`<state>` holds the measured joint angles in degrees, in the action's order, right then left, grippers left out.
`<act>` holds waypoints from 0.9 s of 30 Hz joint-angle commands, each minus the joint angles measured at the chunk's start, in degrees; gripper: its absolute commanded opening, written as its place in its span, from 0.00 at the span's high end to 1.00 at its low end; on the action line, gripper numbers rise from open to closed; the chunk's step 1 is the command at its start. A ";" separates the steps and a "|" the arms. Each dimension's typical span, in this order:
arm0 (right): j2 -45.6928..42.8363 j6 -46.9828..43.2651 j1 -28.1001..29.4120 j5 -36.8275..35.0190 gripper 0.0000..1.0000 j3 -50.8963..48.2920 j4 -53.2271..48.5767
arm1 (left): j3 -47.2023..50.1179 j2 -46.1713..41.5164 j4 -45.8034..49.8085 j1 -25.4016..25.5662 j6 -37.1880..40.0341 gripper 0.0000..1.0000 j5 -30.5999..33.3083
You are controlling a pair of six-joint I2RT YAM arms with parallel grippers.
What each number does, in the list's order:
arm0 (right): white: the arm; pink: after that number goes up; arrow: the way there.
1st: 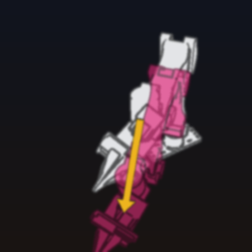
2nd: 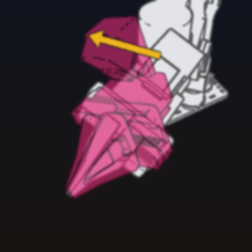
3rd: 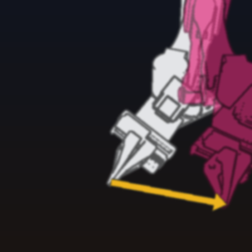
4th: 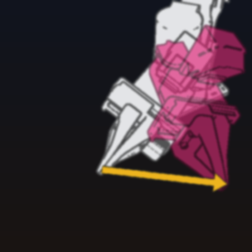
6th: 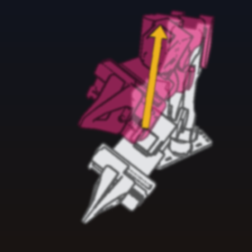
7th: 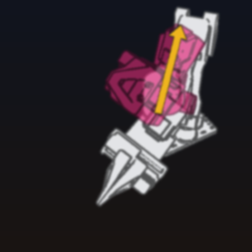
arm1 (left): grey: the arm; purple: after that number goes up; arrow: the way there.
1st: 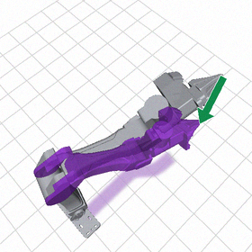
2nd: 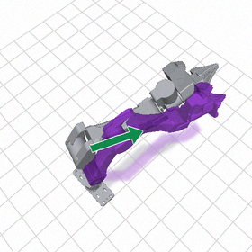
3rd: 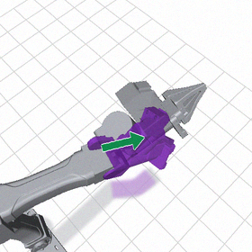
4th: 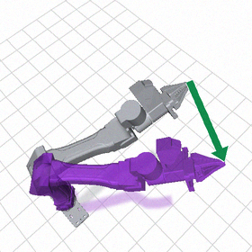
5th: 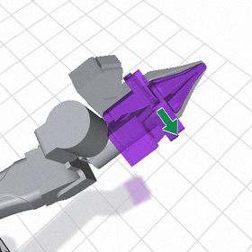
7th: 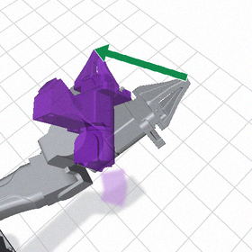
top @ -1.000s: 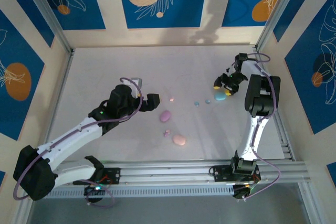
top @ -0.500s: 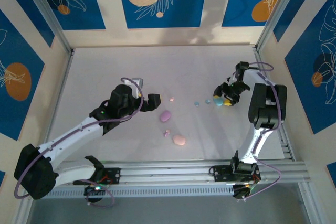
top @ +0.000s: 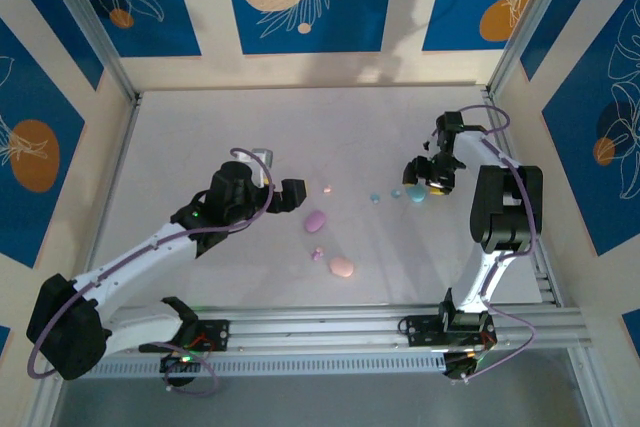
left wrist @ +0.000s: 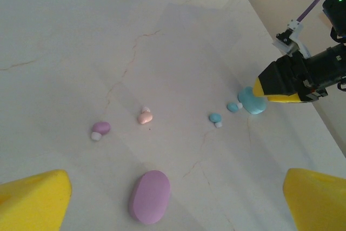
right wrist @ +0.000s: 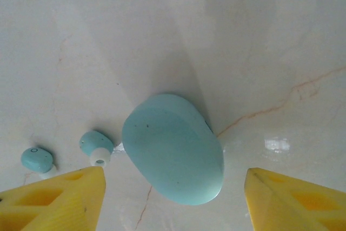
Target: Insert the wireless bluetooth earbuds into the charging case
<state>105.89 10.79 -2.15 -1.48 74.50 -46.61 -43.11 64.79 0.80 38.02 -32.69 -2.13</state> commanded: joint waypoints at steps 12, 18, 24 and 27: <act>3.01 -3.25 0.64 4.20 0.35 1.41 0.14 | 0.75 0.73 -2.12 0.54 -0.70 0.00 -1.47; 3.03 -2.96 2.53 -0.08 0.38 1.65 -0.93 | 1.01 0.86 -2.45 0.62 -0.75 0.00 -1.45; 3.91 -2.31 3.47 -4.07 0.42 1.97 -1.64 | 1.10 0.68 -2.47 0.48 -0.77 0.00 -1.34; 4.06 -2.09 3.47 -4.96 0.45 1.97 -1.82 | 0.88 0.72 -2.23 0.61 -0.70 0.00 -1.21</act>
<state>109.08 8.40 1.34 -4.43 75.26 -46.54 -42.74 65.58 -0.82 38.06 -32.71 -2.74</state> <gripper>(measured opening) 0.555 0.999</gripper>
